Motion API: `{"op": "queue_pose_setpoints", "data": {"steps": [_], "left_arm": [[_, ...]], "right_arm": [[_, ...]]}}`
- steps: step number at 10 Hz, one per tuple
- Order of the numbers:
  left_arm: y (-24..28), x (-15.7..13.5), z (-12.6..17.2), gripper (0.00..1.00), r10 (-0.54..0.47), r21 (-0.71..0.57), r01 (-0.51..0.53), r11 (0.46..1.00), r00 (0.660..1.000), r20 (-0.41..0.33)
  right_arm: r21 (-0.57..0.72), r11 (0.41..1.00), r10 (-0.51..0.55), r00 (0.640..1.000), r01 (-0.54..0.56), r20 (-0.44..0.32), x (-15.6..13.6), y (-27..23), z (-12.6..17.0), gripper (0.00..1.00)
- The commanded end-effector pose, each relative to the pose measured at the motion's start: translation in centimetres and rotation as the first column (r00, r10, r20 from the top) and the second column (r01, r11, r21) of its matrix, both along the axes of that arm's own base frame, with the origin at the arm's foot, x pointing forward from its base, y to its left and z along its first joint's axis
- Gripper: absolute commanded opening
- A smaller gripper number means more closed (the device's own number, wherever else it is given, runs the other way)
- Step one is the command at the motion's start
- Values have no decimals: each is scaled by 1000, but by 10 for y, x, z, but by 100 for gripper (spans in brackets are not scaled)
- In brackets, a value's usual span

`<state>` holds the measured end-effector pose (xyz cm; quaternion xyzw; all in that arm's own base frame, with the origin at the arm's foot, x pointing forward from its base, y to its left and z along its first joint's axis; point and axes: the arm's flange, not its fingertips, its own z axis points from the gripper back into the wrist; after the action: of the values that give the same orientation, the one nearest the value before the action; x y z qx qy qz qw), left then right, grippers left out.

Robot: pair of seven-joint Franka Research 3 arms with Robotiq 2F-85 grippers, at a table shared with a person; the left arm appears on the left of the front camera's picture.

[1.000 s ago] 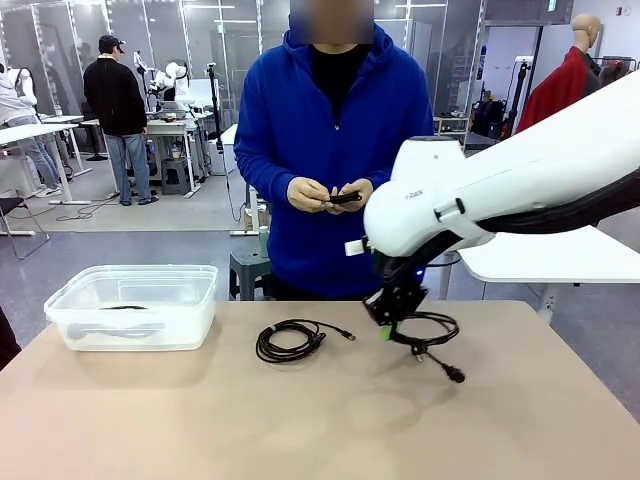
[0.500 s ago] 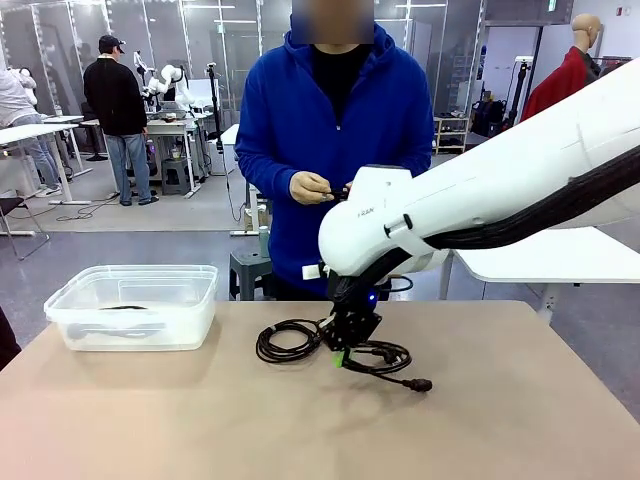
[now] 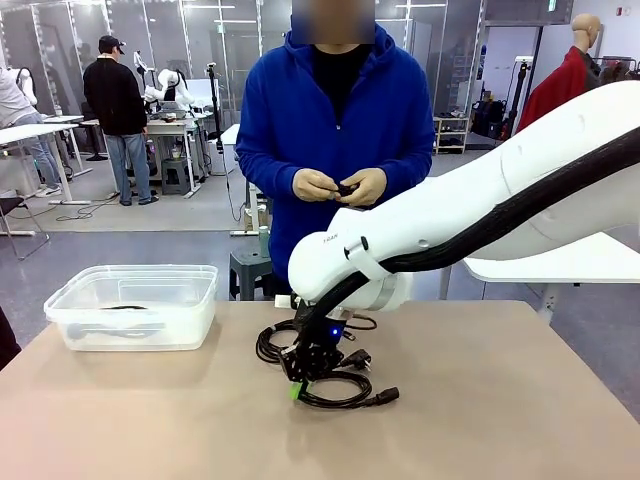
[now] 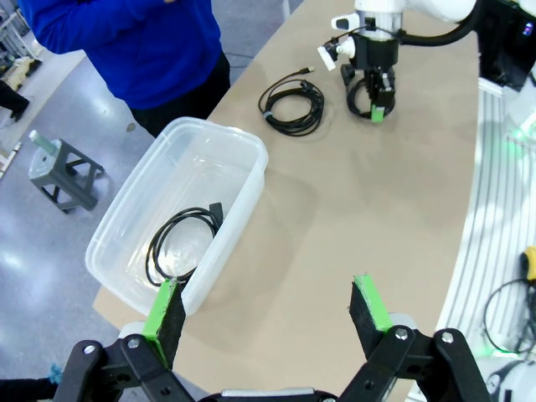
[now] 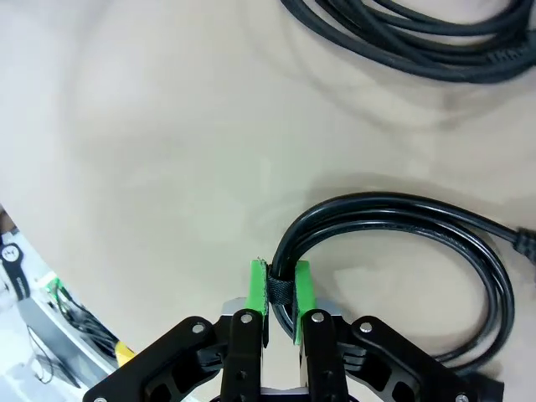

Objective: Organize and store the cables.
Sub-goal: Place the Power Cable into the Organizing box.

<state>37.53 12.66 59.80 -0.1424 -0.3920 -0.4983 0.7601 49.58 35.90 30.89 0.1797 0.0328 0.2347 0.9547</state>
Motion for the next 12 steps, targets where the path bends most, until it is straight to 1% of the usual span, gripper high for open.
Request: {"op": "queue_pose_setpoints", "data": {"steps": [1, 3, 4, 5, 6, 7, 8, 10, 11, 12], "left_arm": [[0, 0, 1, 100, -3, 6, 3, 1000, 1000, 1], [0, 0, 1, 100, -3, 6, 3, 1000, 1000, 1], [0, 0, 1, 100, -3, 6, 3, 1000, 1000, 1], [0, 0, 1, 100, -3, 6, 3, 1000, 1000, 1], [0, 0, 1, 100, -3, 6, 3, 1000, 1000, 1], [0, 0, 1, 100, -3, 6, 3, 1000, 1000, 1], [0, 0, 1, 100, -3, 6, 3, 1000, 1000, 1], [0, 0, 1, 100, -3, 6, 3, 1000, 1000, 1], [0, 0, 1, 100, -3, 6, 3, 1000, 1000, 1], [0, 0, 1, 100, -3, 6, 3, 1000, 1000, 1]], "right_arm": [[63, 998, -21, 999, 19, 31, 1, -3, 4, 15], [74, 997, -31, 999, 29, 29, 0, -3, 6, 15], [86, 996, -34, 999, 32, 30, -1, -4, 7, 32], [98, 995, -38, 999, 35, 30, -1, -6, 9, 52], [107, 994, -40, 999, 37, 34, -1, -8, 11, 70], [114, 993, -40, 998, 35, 39, -1, -11, 14, 90], [125, 991, -50, 998, 44, 49, 1, -16, 17, 100], [155, 987, -45, 997, 34, 69, -1, -28, 29, 100], [160, 987, -32, 996, 18, 86, -3, -34, 34, 96], [153, 988, -8, 995, -8, 103, -4, -41, 37, 100]]}}
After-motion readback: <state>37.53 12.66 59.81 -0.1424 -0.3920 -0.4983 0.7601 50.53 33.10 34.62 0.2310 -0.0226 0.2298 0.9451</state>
